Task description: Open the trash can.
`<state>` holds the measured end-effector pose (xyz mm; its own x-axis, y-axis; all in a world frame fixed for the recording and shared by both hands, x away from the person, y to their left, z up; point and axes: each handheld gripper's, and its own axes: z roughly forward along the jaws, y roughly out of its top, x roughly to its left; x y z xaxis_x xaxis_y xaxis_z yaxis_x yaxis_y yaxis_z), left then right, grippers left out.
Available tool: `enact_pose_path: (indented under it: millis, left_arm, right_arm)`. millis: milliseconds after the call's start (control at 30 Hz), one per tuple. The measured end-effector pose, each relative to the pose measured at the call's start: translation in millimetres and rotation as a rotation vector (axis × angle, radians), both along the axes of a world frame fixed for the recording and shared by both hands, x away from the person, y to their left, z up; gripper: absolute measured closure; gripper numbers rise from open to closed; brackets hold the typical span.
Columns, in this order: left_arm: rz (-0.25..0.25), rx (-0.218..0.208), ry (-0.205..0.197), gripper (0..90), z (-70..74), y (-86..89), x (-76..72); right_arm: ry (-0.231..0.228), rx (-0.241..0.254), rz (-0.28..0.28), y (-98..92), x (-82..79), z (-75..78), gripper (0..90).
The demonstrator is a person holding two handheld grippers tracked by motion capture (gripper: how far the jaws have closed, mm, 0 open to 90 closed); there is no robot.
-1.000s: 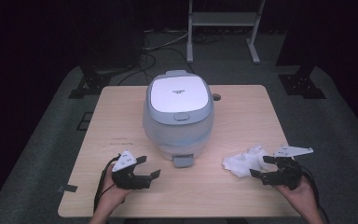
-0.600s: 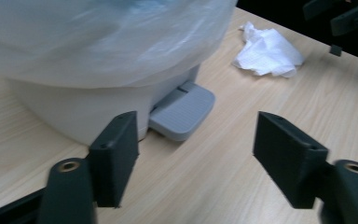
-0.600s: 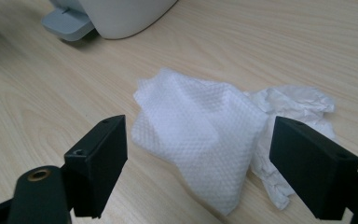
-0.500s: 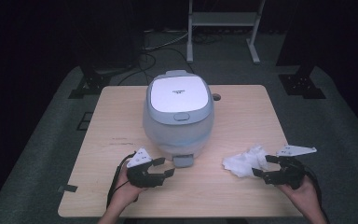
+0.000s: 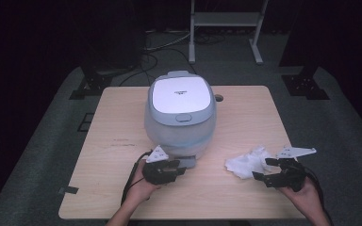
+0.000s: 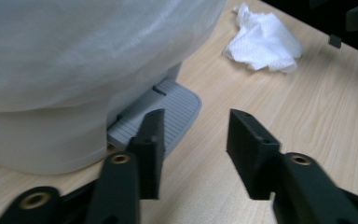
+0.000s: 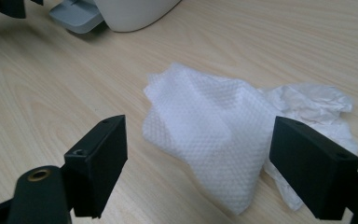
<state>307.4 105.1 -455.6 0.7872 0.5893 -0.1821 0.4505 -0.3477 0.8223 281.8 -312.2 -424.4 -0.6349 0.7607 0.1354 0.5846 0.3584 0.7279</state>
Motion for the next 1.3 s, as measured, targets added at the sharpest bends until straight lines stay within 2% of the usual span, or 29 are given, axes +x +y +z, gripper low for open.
enact_pose_path:
  millis: [67, 100, 133, 200, 367, 533, 700, 733, 767, 833, 867, 1100, 1300]
  left_arm:
    - [-0.006, 0.021, -0.009, 65.9, -1.6, -2.8, 1.4]
    - [-0.01, 0.023, -0.006, 65.9, -2.3, -4.4, 2.1]
    - [-0.005, 0.02, -0.013, 67.0, -3.6, -7.2, 3.8]
    - [-0.001, -0.004, 0.001, 67.2, -5.6, -9.4, 6.5]
    - [0.016, -0.005, -0.002, 69.2, -6.7, -11.1, 10.0]
    - [0.048, 0.014, -0.04, 69.5, -8.3, -10.6, 12.2]
    - [0.06, 0.009, -0.051, 69.9, -10.5, -11.2, 13.0]
    - [0.066, 0.015, -0.073, 69.9, -12.3, -12.2, 11.8]
    - [0.066, 0.015, -0.073, 70.0, -12.3, -12.2, 11.8]
    - [0.073, 0.027, -0.09, 70.3, -13.6, -13.3, 10.2]
    - [0.087, 0.049, -0.102, 72.9, -13.7, -15.0, 9.0]
    - [0.105, 0.083, -0.13, 73.0, -14.4, -19.0, 5.3]
    - [0.11, 0.054, -0.099, 73.1, -15.6, -16.8, 7.0]
  right_arm:
    - [-0.003, -0.002, 0.004, 0.0, -0.1, 0.2, 17.9]
    - [-0.003, -0.002, 0.004, 0.0, -0.1, 0.2, 17.9]
    - [-0.005, 0.001, 0.003, -0.4, -0.5, 0.6, 17.9]
    - [-0.006, 0.003, -0.001, -0.5, -0.5, 0.7, 17.9]
    - [-0.008, -0.005, 0.006, 1.6, -0.5, 0.3, 17.9]
    - [-0.004, -0.013, 0.016, 5.0, -0.8, -0.1, 17.9]
    - [-0.001, -0.014, 0.016, 4.4, -0.4, -0.9, 17.9]
    - [-0.003, -0.015, 0.016, 4.2, -0.4, -1.0, 17.9]
    - [-0.003, -0.015, 0.016, 4.2, -0.4, -1.0, 17.9]
    - [-0.003, -0.015, 0.015, 3.8, -0.1, -1.1, 17.9]
    - [0.002, -0.016, 0.019, 4.1, 0.1, -1.7, 17.9]
    - [0.01, -0.027, 0.039, 7.7, 0.5, -2.9, 17.9]
    - [0.018, -0.039, 0.037, 9.1, 0.6, -3.9, 17.9]
